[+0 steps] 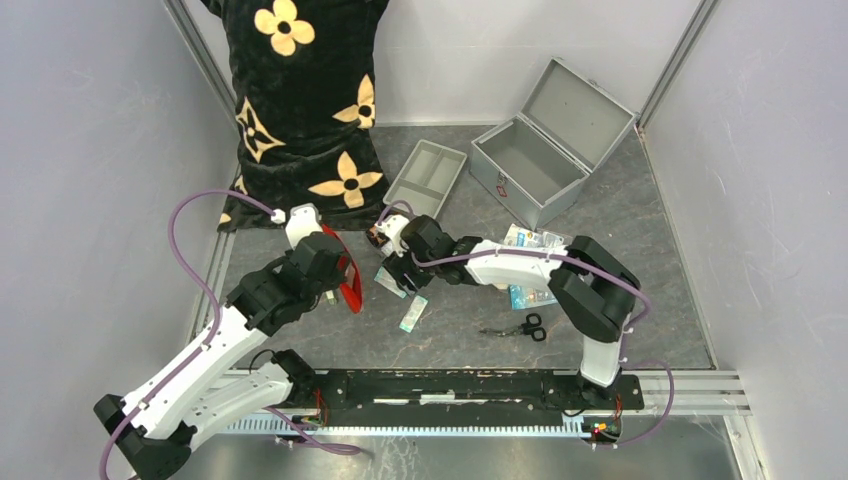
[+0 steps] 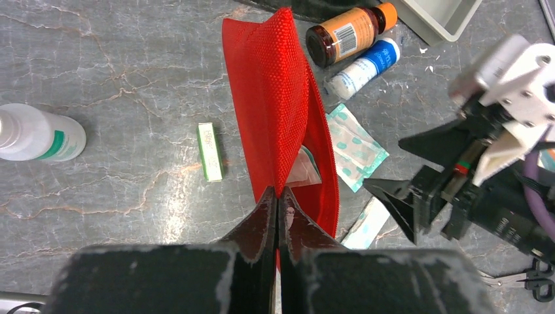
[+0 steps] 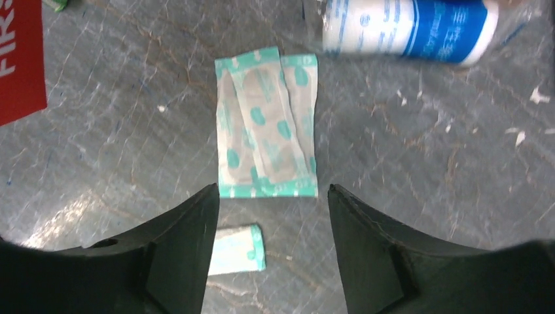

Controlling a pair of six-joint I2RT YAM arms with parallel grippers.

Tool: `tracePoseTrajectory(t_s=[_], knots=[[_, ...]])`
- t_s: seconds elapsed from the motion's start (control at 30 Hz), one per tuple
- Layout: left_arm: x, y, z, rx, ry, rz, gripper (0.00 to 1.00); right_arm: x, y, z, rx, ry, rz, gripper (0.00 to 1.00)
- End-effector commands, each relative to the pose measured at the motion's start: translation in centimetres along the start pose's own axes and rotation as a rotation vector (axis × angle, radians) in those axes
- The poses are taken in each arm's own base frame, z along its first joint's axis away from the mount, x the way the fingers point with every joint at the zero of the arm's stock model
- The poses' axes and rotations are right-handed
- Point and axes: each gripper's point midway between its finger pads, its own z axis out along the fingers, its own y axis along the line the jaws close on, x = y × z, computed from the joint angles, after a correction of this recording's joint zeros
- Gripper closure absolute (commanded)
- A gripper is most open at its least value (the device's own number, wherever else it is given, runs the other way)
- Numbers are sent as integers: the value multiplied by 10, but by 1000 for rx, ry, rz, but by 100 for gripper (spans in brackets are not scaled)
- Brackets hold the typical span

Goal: Organize the medicine kit
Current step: Pick up the medical item at the center of the board.

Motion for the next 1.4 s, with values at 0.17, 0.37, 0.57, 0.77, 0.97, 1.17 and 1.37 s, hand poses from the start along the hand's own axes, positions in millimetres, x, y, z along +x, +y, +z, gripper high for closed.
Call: tracePoseTrajectory(t_s=[0.17, 0.37, 0.57, 0.77, 0.97, 1.17, 1.37], knots=[[-19, 3, -12, -7, -64, -56, 98, -24, 1, 27, -16, -6, -83, 3], [-19, 5, -13, -8, -66, -59, 98, -14, 1, 39, 2, 39, -106, 2], [-19, 6, -13, -8, -66, -58, 98, -1, 5, 49, 54, 100, -165, 2], [-19, 6, -13, -9, -66, -55, 98, 13, 3, 45, 92, 125, -151, 8], [-18, 4, -11, -10, -61, -52, 98, 20, 0, 39, 104, 124, -111, 21], [-18, 1, -10, -1, -56, -52, 98, 21, -1, 34, 101, 107, -71, 36], [-18, 1, -10, -1, -57, -51, 98, 11, -2, 27, 91, 69, -37, 51]])
